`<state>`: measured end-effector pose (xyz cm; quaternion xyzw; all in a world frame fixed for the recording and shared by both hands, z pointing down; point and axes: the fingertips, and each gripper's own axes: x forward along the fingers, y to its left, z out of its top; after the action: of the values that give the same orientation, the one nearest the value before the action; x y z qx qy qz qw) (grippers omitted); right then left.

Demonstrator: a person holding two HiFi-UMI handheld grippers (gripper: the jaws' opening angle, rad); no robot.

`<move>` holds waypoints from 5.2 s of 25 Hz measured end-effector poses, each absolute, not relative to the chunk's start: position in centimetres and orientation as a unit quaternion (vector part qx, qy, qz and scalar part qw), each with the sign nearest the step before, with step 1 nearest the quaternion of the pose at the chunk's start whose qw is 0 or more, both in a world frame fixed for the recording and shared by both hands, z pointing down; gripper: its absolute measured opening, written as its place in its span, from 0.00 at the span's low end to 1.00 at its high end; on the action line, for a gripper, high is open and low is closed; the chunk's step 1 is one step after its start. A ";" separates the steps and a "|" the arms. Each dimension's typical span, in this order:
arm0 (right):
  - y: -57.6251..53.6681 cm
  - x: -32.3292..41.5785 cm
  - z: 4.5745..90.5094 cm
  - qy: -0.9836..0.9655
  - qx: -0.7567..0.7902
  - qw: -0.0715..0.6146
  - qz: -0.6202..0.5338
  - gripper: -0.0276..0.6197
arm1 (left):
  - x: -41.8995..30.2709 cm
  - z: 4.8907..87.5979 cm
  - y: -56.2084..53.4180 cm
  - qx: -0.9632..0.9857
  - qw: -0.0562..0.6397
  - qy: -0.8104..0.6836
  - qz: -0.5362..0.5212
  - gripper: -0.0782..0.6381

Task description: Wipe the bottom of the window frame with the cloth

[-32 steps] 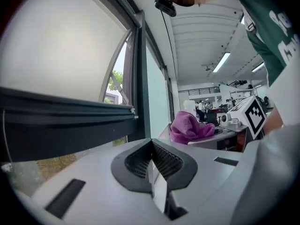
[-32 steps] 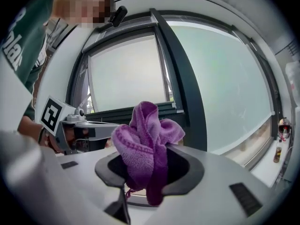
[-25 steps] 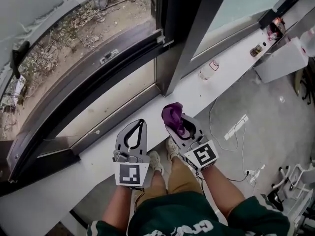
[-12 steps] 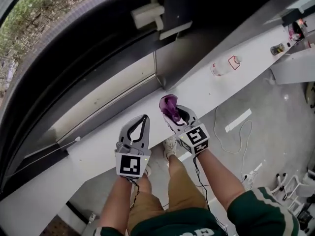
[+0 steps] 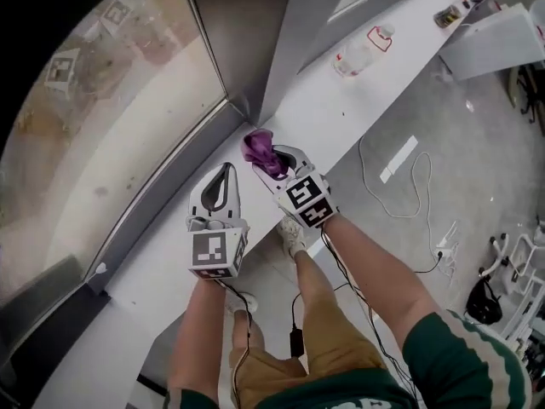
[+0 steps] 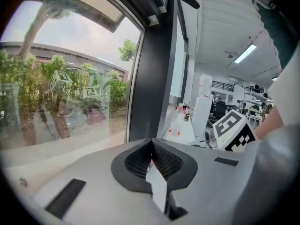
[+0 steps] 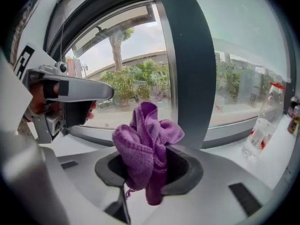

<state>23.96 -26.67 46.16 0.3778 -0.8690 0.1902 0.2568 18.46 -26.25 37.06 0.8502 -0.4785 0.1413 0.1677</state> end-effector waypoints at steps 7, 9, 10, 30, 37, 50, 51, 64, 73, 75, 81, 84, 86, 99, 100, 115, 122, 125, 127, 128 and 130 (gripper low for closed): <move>-27.6 23.3 51.4 -0.865 0.372 0.287 0.176 0.30 | 18.4 43.0 -26.9 0.853 0.155 -0.471 0.164 0.11; -28.4 23.1 53.3 -0.866 0.360 0.300 0.175 0.30 | 18.2 44.6 -27.2 0.847 0.146 -0.478 0.179 0.11; -28.8 23.1 54.2 -0.867 0.353 0.306 0.176 0.30 | 18.2 45.4 -27.3 0.843 0.145 -0.483 0.186 0.11; -31.0 23.1 62.2 -0.832 0.338 0.379 0.222 0.30 | 16.2 50.1 -27.6 0.813 0.156 -0.515 0.222 0.11; -30.6 22.5 62.4 -0.828 0.337 0.388 0.226 0.30 | 14.7 50.4 -26.5 0.806 0.165 -0.522 0.224 0.11; -27.1 17.2 62.4 -0.827 0.316 0.402 0.232 0.30 | 10.1 51.2 -21.5 0.793 0.200 -0.532 0.220 0.11; -26.6 16.5 62.5 -0.829 0.312 0.404 0.229 0.30 | 9.6 51.3 -21.2 0.792 0.202 -0.533 0.220 0.11; -22.1 8.0 62.2 -0.842 0.291 0.386 0.238 0.30 | 2.2 51.4 -17.2 0.766 0.213 -0.563 0.224 0.11; -19.3 4.3 62.2 -0.850 0.264 0.395 0.227 0.30 | -1.4 51.2 -14.3 0.753 0.210 -0.581 0.228 0.11; -18.6 3.5 62.3 -0.851 0.258 0.399 0.223 0.30 | -2.0 51.1 -13.7 0.751 0.210 -0.584 0.227 0.11; -16.9 0.8 62.2 -0.856 0.249 0.400 0.215 0.30 | -4.5 50.9 -12.1 0.743 0.213 -0.596 0.220 0.11; -15.7 -0.8 62.5 -0.855 0.236 0.408 0.215 0.30 | -6.2 50.7 -11.1 0.733 0.216 -0.609 0.214 0.11; -15.1 -1.9 62.3 -0.859 0.228 0.409 0.208 0.30 | -7.1 50.5 -10.6 0.727 0.217 -0.617 0.210 0.11; -12.5 -6.9 62.5 -0.862 0.208 0.428 0.176 0.30 | -13.6 50.0 -6.5 0.692 0.226 -0.657 0.197 0.11; -12.3 -7.4 62.5 -0.861 0.205 0.430 0.177 0.30 | -14.1 49.9 -6.3 0.691 0.226 -0.658 0.197 0.11; -6.8 -16.1 62.3 -0.871 0.148 0.434 0.176 0.30 | -21.2 48.9 -2.5 0.674 0.218 -0.676 0.200 0.11; -4.6 -19.4 62.2 -0.874 0.125 0.437 0.172 0.30 | -24.0 48.9 -0.7 0.664 0.224 -0.686 0.196 0.11; -3.9 -20.5 62.2 -0.875 0.121 0.437 0.170 0.30 | -25.2 49.1 0.1 0.658 0.228 -0.691 0.191 0.11; -3.6 -21.3 62.3 -0.875 0.119 0.438 0.167 0.30 | -26.0 49.2 0.5 0.654 0.230 -0.695 0.189 0.11; -3.5 -21.7 62.3 -0.875 0.118 0.439 0.166 0.30 | -26.4 49.2 0.8 0.652 0.231 -0.697 0.189 0.11; -3.1 -22.6 62.3 -0.876 0.115 0.439 0.167 0.30 | -27.3 49.3 1.2 0.648 0.232 -0.700 0.188 0.11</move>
<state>-22.59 -3.06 62.27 0.1150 -0.8755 0.1671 0.4386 -27.26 1.23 49.31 0.6483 -0.7003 0.1877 0.2325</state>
